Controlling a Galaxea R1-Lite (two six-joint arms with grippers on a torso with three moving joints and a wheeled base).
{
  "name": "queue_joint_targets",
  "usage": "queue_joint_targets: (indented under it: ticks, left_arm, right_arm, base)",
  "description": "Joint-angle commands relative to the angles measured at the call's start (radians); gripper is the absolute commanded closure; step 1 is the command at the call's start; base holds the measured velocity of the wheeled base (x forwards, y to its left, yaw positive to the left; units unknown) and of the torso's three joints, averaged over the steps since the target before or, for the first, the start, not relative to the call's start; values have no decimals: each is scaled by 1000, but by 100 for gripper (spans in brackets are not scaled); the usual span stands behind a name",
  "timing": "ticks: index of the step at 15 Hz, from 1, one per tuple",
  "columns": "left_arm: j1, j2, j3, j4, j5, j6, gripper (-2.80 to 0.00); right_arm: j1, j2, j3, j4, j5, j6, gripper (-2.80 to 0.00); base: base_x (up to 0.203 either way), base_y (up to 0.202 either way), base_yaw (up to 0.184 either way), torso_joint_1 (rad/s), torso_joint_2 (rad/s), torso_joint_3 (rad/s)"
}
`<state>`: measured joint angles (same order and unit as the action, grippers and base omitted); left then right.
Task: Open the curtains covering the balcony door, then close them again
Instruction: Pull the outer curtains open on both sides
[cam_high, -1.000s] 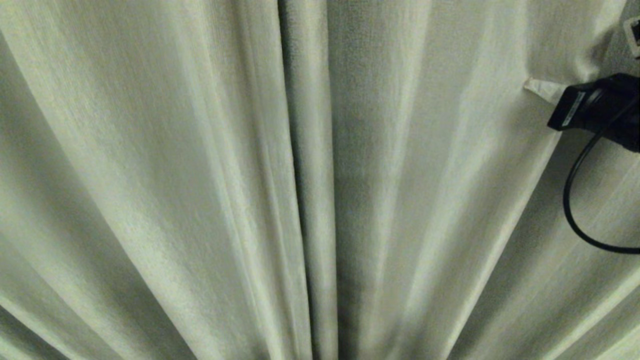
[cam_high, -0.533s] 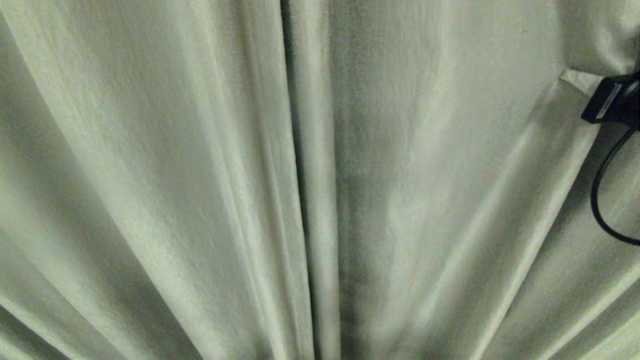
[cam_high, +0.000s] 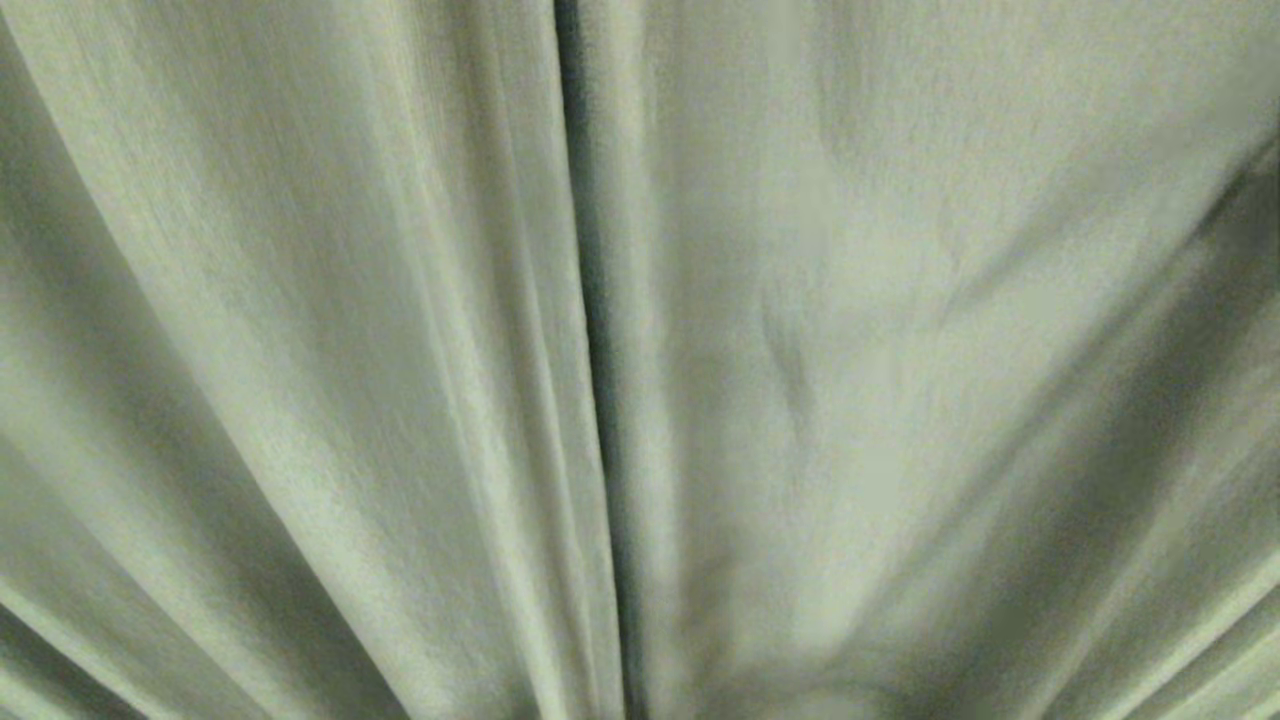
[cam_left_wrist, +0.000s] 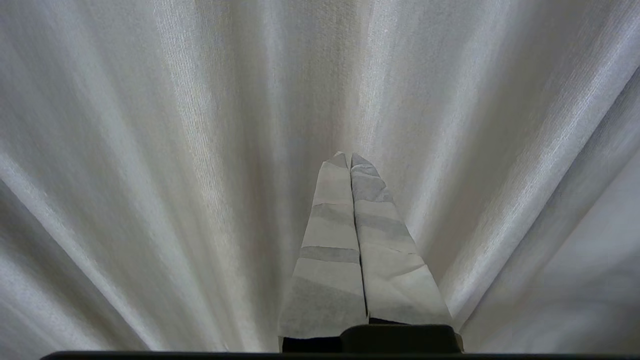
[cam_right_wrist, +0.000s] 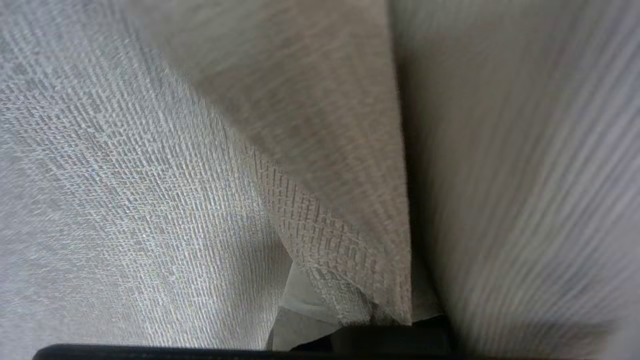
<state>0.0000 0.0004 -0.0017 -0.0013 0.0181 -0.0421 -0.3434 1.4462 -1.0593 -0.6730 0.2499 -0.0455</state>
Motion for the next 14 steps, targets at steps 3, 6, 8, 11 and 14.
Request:
queue_joint_targets:
  ticks: [3,6,8,11,14]
  left_arm:
    - [0,0,0,0,0,-1,0]
    - [0,0,0,0,0,-1,0]
    - [0,0,0,0,0,-1,0]
    - [0,0,0,0,0,-1,0]
    - [0,0,0,0,1,-1,0]
  right_arm:
    - [-131,41,-47,-5,3,3,0]
    - [-197,84,-97,-5,7,6,0]
    - [-242,107,-116,-5,8,4,0]
    - [-314,137,-133,-5,8,4,0]
    - [-368,157,-140,-6,9,5,0]
  base:
    - [0,0,0,0,0,0]
    - [0,0,0,0,0,0]
    - [0,0,0,0,0,0]
    - [0,0,0,0,0,0]
    - [0,0,0,0,0,0]
